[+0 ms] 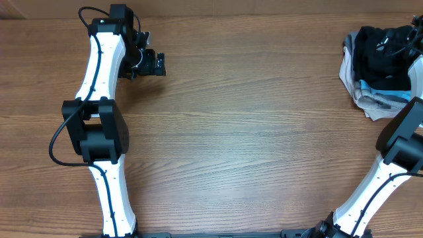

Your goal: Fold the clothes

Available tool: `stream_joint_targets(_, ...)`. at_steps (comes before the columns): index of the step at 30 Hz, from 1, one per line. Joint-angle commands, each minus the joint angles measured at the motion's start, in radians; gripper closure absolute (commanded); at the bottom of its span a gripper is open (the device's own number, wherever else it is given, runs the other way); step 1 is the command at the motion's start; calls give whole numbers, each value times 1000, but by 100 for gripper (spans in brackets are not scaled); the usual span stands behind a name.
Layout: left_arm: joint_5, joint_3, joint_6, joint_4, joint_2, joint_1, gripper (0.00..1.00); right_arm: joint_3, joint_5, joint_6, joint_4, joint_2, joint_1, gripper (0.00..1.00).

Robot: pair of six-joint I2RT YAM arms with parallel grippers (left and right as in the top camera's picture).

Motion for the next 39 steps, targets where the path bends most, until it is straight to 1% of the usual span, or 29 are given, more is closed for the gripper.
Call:
stream_joint_targets(1,-2,3,9,-1,5,-19,0,-99,12,3,-158,220,-2,0)
stream_joint_targets(6,13,3,9,0,5,-27,0,37,-6,7,-294,137,-2,0)
stream_joint_targets(10,13,3,9,0,5,-31,0,193,-14,7,-386,32,-2,0)
stream_joint_targets(11,13,3,9,1,5,-31,0,268,-15,7,-414,-15,-2,0)
stream_joint_targets(14,13,3,9,9,5,-31,0,392,-24,6,-469,-80,3,0)
stream_joint_targets(21,1,3,9,10,5,-31,0,560,-33,2,-594,-212,48,0)
stream_joint_targets(24,1,3,9,9,5,-31,0,606,-33,3,-653,-290,82,0)
stream_joint_targets(28,1,3,9,10,5,-31,0,624,-34,10,-709,-396,130,0)
stream_joint_targets(33,1,3,9,10,5,-31,0,624,-59,121,-794,-511,205,0)
stream_joint_targets(36,1,4,9,10,5,-31,0,624,-114,171,-856,-550,249,0)
stream_joint_targets(39,1,3,9,10,5,-31,0,623,-228,217,-926,-561,284,0)
